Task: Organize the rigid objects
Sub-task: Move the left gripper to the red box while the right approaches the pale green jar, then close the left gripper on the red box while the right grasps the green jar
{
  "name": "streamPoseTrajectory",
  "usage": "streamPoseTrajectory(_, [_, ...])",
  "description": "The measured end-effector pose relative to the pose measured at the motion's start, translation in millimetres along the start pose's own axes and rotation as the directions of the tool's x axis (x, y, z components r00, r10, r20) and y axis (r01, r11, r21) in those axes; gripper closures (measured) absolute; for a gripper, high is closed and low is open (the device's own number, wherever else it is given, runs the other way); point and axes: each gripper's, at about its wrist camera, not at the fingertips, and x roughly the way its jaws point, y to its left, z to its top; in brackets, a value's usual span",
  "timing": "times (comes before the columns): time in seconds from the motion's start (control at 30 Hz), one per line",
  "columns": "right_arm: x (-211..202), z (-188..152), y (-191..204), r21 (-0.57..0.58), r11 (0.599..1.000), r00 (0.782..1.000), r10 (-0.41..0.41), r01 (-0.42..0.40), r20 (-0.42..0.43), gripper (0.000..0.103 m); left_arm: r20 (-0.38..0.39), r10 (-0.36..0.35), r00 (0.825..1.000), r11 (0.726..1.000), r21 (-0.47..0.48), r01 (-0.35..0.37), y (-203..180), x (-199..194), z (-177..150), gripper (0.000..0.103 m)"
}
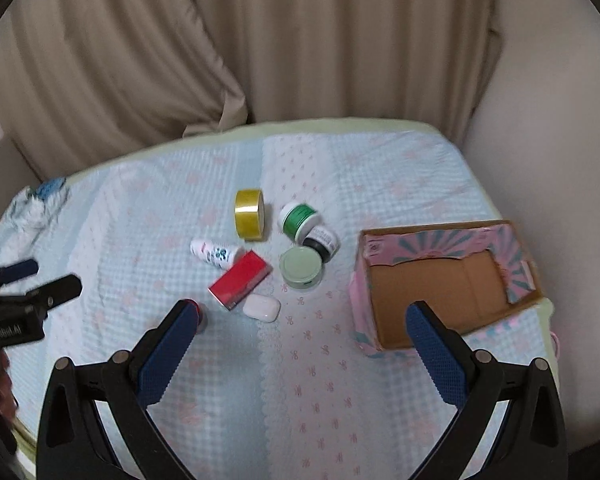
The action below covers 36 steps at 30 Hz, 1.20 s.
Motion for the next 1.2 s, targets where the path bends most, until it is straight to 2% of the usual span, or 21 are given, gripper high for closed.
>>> streamPoseTrajectory(0.17, [72.1, -0.2, 6.4, -0.098, 0.995, 0.998, 0.02, -0.025, -0.055, 0.001, -0.126, -0.061, 0.99, 0.997, 0.044, 0.067, -15.9, 77.9, 15.9, 0.001])
streamPoseTrajectory(0.27, [113.8, 6.6, 5.1, -0.128, 0.991, 0.994, 0.036, -0.05, -0.107, 0.009, -0.189, -0.077, 0.979, 0.992, 0.08, 0.093, -27.8, 120.0, 22.0, 0.001])
streamPoseTrajectory(0.37, [158.1, 18.6, 2.0, -0.152, 0.983, 0.982, 0.073, -0.1, -0.174, 0.009, -0.223, -0.068, 0.973, 0.987, 0.131, 0.098, -39.7, 153.6, 24.6, 0.001])
streamPoseTrajectory(0.47, [199.5, 26.0, 4.3, -0.203, 0.973, 0.968, 0.054, -0.107, -0.246, 0.013, -0.258, -0.073, 0.963, 0.98, 0.159, 0.117, -49.9, 186.4, 26.1, 0.001])
streamPoseTrajectory(0.6, [248.0, 30.4, 4.6, -0.227, 0.966, 0.939, 0.04, -0.123, -0.341, 0.013, -0.286, -0.068, 0.956, 0.973, 0.193, 0.127, -63.0, 223.6, 27.7, 0.004])
streamPoseTrajectory(0.67, [261.6, 29.7, 5.5, -0.241, 0.961, 0.926, 0.036, -0.135, -0.375, 0.02, -0.303, -0.065, 0.951, 0.969, 0.21, 0.133, -69.0, 241.4, 26.6, 0.008])
streamPoseTrajectory(0.73, [279.3, 27.9, 11.8, -0.294, 0.947, 0.909, -0.008, -0.127, -0.417, 0.024, -0.316, -0.064, 0.947, 0.967, 0.216, 0.137, -71.9, 255.7, 25.4, 0.011])
streamPoseTrajectory(0.87, [308.3, 23.9, 9.5, -0.265, 0.95, 0.854, 0.005, -0.167, -0.52, 0.028, -0.345, -0.081, 0.935, 0.967, 0.2, 0.158, -74.0, 278.6, 24.1, 0.018])
streamPoseTrajectory(1.0, [315.5, 25.9, 10.3, -0.28, 0.944, 0.854, 0.003, -0.174, -0.521, 0.029, -0.349, -0.094, 0.932, 0.966, 0.194, 0.171, -77.7, 290.7, 27.2, 0.021])
streamPoseTrajectory(1.07, [320.3, 25.7, 10.7, -0.277, 0.944, 0.847, 0.005, -0.179, -0.531, 0.035, -0.359, -0.1, 0.928, 0.964, 0.195, 0.18, -81.7, 297.8, 28.1, 0.028])
streamPoseTrajectory(1.1, [322.2, 25.4, 11.5, -0.267, 0.945, 0.842, 0.017, -0.19, -0.538, 0.036, -0.367, -0.107, 0.924, 0.962, 0.197, 0.189, -83.7, 300.8, 27.5, 0.037])
streamPoseTrajectory(1.13, [323.1, 25.5, 12.3, -0.262, 0.946, 0.84, 0.02, -0.192, -0.543, 0.036, -0.376, -0.121, 0.919, 0.958, 0.199, 0.208, -86.1, 302.9, 27.2, 0.051])
streamPoseTrajectory(1.17, [324.3, 25.9, 12.9, -0.263, 0.945, 0.84, 0.02, -0.192, -0.542, 0.036, -0.385, -0.143, 0.912, 0.952, 0.2, 0.234, -89.6, 304.4, 25.8, 0.054])
streamPoseTrajectory(1.2, [323.7, 26.1, 13.6, -0.267, 0.944, 0.842, 0.021, -0.194, -0.539, 0.037, -0.375, -0.126, 0.918, 0.95, 0.221, 0.221, -94.5, 304.1, 25.0, 0.056])
